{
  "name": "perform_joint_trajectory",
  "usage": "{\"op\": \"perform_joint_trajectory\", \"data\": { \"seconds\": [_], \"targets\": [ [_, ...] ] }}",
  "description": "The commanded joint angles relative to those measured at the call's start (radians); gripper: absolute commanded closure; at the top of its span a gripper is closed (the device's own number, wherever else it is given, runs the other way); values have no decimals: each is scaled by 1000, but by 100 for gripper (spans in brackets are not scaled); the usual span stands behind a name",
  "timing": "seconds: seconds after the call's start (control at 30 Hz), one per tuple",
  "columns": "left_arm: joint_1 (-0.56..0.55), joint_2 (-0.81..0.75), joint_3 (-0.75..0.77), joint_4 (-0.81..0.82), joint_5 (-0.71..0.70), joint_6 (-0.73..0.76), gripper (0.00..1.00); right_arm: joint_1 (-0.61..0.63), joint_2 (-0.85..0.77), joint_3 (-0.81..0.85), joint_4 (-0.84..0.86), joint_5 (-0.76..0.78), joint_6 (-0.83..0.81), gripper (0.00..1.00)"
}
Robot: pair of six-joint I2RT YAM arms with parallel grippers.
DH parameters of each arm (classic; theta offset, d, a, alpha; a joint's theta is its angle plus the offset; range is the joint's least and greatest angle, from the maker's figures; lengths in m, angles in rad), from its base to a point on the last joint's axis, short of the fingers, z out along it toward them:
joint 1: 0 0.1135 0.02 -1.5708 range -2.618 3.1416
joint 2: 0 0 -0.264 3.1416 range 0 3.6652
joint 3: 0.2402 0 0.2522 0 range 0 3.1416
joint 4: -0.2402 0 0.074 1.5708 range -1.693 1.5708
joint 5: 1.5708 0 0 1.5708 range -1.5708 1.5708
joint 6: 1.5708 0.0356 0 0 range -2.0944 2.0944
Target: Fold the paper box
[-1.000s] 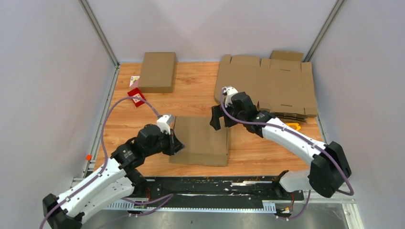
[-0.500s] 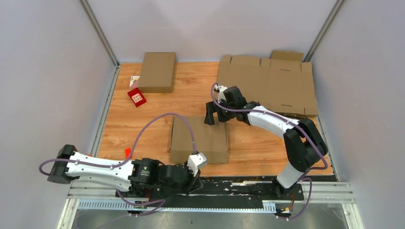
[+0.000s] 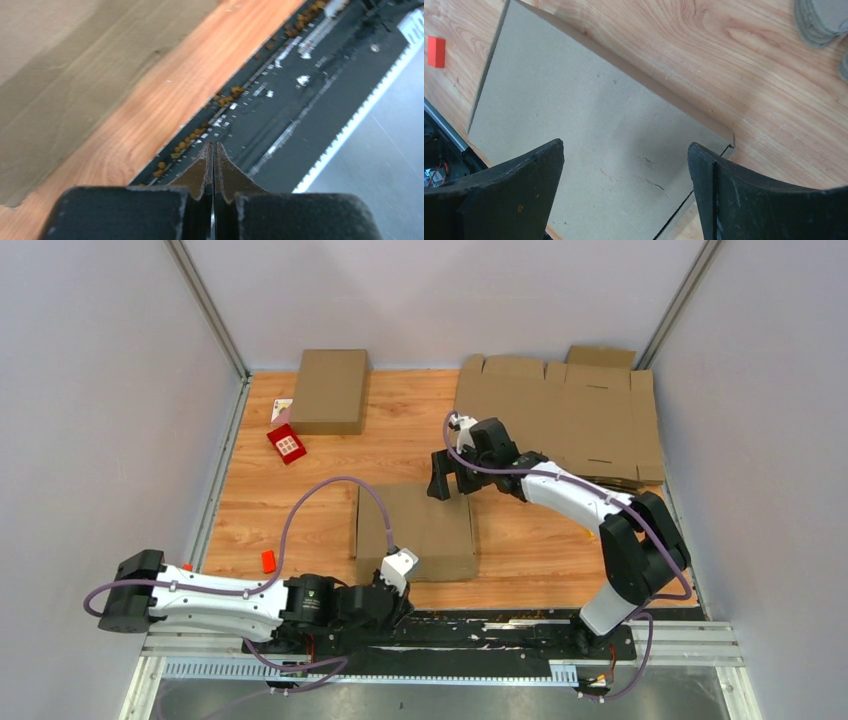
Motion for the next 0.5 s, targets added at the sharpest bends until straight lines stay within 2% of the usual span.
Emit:
{"op": "perform_joint_trajectory", "data": {
  "seconds": [0.0,0.2,0.3,0.47],
  "targets": [
    [45,14,-25,97,-51,21,100,1,-31,79,-48,40,-35,6],
    [77,92,-30,156,-42,54,100,-1,142,267,-115,47,-60,6],
    [151,94,-69,193,28,63,100,-6,244,353,-148,24,-73,6],
    [245,52,-131,216,76,94,100,-10,342,374,-171,-70,-65,7]
  ]
}}
